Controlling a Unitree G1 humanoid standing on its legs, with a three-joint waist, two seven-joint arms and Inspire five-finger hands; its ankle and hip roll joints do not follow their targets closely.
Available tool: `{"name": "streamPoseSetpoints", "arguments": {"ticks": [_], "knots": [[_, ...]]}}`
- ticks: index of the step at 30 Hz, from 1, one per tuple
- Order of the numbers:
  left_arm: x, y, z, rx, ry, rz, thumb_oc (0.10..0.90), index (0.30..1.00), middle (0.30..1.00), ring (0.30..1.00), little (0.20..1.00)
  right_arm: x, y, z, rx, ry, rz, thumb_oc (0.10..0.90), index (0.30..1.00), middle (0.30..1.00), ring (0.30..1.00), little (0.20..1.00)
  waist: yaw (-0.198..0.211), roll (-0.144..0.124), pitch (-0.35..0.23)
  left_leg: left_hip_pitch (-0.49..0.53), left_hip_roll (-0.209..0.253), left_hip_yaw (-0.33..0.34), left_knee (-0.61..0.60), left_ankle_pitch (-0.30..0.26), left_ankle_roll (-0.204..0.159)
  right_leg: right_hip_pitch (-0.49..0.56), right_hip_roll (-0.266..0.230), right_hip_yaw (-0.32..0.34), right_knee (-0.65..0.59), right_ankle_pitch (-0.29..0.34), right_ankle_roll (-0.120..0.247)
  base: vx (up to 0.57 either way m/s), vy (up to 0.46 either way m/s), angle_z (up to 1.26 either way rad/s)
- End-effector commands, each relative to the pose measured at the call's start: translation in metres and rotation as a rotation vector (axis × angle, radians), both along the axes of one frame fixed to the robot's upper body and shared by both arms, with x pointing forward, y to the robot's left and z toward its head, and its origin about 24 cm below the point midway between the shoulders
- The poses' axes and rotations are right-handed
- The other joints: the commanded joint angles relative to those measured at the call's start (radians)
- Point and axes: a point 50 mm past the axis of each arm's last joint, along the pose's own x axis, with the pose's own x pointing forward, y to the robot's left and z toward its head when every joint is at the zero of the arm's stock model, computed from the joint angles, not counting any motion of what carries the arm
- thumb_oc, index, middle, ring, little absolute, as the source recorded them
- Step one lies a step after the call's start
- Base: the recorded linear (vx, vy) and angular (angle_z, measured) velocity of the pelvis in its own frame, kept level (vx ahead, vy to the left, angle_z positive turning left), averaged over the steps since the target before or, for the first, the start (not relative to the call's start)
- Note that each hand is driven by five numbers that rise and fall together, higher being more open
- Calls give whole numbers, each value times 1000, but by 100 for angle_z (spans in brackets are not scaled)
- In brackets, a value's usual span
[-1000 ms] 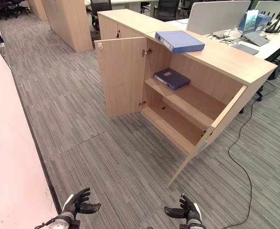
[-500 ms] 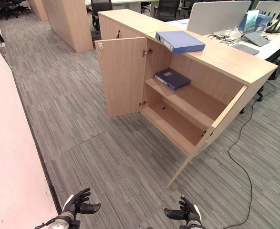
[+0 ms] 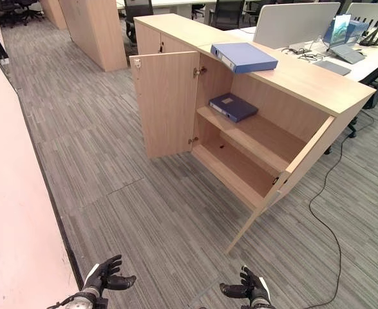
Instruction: Put the empty folder in the office cabinet
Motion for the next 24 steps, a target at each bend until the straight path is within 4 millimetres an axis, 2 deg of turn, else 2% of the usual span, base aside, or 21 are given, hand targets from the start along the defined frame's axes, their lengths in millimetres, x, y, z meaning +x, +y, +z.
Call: {"name": "streamPoseSetpoints", "arguments": {"ticks": [1,6,8,9,10,12,13,15,16,18,19,20,22,23,24], "knots": [[28,7,18,2,-136,1,800,900,900,900,900,25,-17,16,-58,-109,17,800,900,900,900,900,-21,29,15,35,156,-54,54,53,-140,23,-24,9,37,-93,55,15,-110,1],[31,8,20,-1,-150,9,800,900,900,900,900,29,-17,19,-61,-122,62,800,900,900,900,900,-18,27,38,-30,206,-77,218,60,-160,32,4,18,45,-124,23,8,-117,-2],[36,7,23,-6,-167,0,800,900,900,900,900,34,-16,25,-69,-148,105,800,900,900,900,900,-4,13,69,-120,265,-102,383,142,-184,57,20,15,44,-149,-5,16,-153,5],[36,7,23,-5,-167,0,800,900,900,900,900,34,-16,25,-69,-148,105,800,900,900,900,900,-6,14,69,-123,267,-106,387,140,-184,57,21,13,44,-149,-5,64,-170,16],[40,5,24,-7,-177,-4,800,900,900,900,900,37,-16,27,-79,-154,133,800,900,900,900,900,10,-1,89,-175,287,-124,500,192,-190,83,21,2,44,-165,-21,33,-92,12],[41,4,25,-7,-180,-8,800,900,900,900,900,39,-14,28,-80,-159,146,800,900,900,900,900,16,-7,92,-200,296,-117,517,218,-187,89,19,-3,43,-170,-23,93,-65,4],[42,3,24,-9,-177,-10,800,900,900,900,900,41,-12,29,-80,-159,164,800,900,900,900,900,25,-6,97,-235,321,-103,488,224,-183,109,19,-16,45,-186,-17,188,22,23],[41,3,24,-6,-175,-9,800,900,900,900,900,44,-12,30,-84,-164,175,800,900,900,900,900,29,-8,100,-239,324,-102,453,210,-179,116,12,-22,53,-195,-8,172,92,41],[40,3,24,0,-173,-12,800,900,900,900,900,51,-10,34,-97,-185,209,800,900,900,900,900,48,-7,104,-274,340,-125,361,203,-172,119,-10,-26,80,-209,13,197,197,38],[41,4,25,0,-178,-3,800,900,900,900,900,59,-9,38,-107,-204,235,800,900,900,900,900,67,10,104,-294,357,-158,226,238,-178,115,-21,-16,109,-226,35,197,203,30],[41,4,25,0,-178,-2,800,900,900,900,900,60,-9,38,-107,-204,236,800,900,900,900,900,63,5,107,-287,351,-159,218,242,-180,118,-27,-19,116,-235,36,147,133,26],[42,5,25,2,-185,10,800,900,900,900,900,65,-6,40,-111,-216,254,800,900,900,900,900,74,7,112,-302,368,-181,175,269,-187,116,-39,-17,143,-249,48,176,136,24],[43,6,25,1,-186,34,800,900,900,900,900,74,-3,45,-118,-237,285,800,900,900,900,900,92,13,110,-322,401,-207,107,281,-190,119,-52,-1,171,-274,66,229,159,6],[43,6,25,1,-186,35,800,900,900,900,900,75,-3,45,-118,-237,285,800,900,900,900,900,91,12,110,-320,399,-206,103,282,-190,117,-54,0,175,-277,66,346,172,-3],[41,8,24,0,-179,52,800,900,900,900,900,79,0,47,-122,-244,310,800,900,900,900,900,101,13,108,-331,422,-205,66,290,-194,131,-66,13,200,-308,81,502,230,5]]}}
